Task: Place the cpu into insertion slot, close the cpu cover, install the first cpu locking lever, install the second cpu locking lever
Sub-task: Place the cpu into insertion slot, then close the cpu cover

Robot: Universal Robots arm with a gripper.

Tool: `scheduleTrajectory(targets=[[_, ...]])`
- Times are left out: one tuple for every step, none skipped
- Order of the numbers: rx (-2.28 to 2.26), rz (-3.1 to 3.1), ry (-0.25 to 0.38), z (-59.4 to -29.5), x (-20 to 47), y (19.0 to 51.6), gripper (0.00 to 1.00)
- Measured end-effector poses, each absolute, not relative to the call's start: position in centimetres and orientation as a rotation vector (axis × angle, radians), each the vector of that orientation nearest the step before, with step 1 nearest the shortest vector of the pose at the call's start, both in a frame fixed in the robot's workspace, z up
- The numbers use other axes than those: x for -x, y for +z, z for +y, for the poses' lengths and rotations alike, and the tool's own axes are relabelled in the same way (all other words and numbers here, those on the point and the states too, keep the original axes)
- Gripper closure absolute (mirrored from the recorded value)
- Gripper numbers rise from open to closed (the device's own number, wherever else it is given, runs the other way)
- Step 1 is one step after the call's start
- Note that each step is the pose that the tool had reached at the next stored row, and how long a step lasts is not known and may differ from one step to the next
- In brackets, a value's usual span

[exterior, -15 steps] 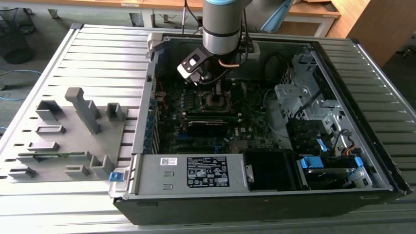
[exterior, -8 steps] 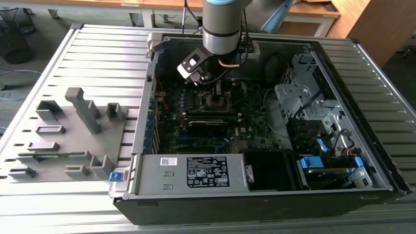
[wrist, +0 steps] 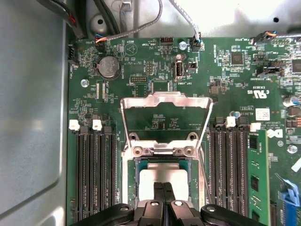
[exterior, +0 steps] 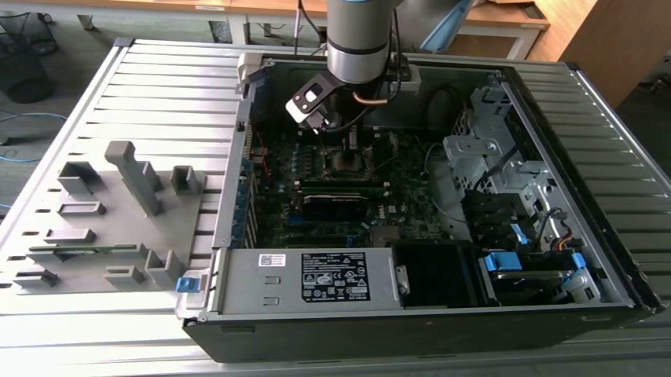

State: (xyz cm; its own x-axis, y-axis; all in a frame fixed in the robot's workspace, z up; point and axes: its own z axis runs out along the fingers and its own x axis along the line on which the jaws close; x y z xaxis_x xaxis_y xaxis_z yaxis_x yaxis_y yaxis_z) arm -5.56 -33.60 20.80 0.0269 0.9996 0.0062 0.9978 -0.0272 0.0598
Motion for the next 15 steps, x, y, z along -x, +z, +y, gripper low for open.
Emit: scheduleTrajectory(targets=[[-2.223,2.164,0.072,-33.6,5.6,21.0,0.89],[-2.223,2.164,0.072,-33.6,5.6,21.1,0.89],[-2.223,2.164,0.072,-33.6,5.6,21.3,0.89],[-2.223,2.164,0.072,-33.6,5.6,21.4,0.89],[-2.223,2.164,0.072,-33.6,5.6,21.6,0.89],[-2.223,2.164,0.072,-33.6,5.6,21.8,0.89],[-2.223,2.164,0.072,-33.6,5.6,22.0,0.89],[-2.223,2.164,0.072,-33.6,5.6,22.1,0.89],[-2.223,2.164,0.072,-33.6,5.6,22.3,0.89],[-2.223,2.164,0.072,-33.6,5.6,22.4,0.89],[-2.223,2.164,0.072,-33.6,5.6,22.5,0.89],[-2.223,2.164,0.072,-33.6,5.6,22.5,0.89],[-2.223,2.164,0.072,-33.6,5.6,22.5,0.89],[-2.223,2.164,0.072,-33.6,5.6,22.5,0.89],[-2.223,2.164,0.072,-33.6,5.6,22.6,0.89]])
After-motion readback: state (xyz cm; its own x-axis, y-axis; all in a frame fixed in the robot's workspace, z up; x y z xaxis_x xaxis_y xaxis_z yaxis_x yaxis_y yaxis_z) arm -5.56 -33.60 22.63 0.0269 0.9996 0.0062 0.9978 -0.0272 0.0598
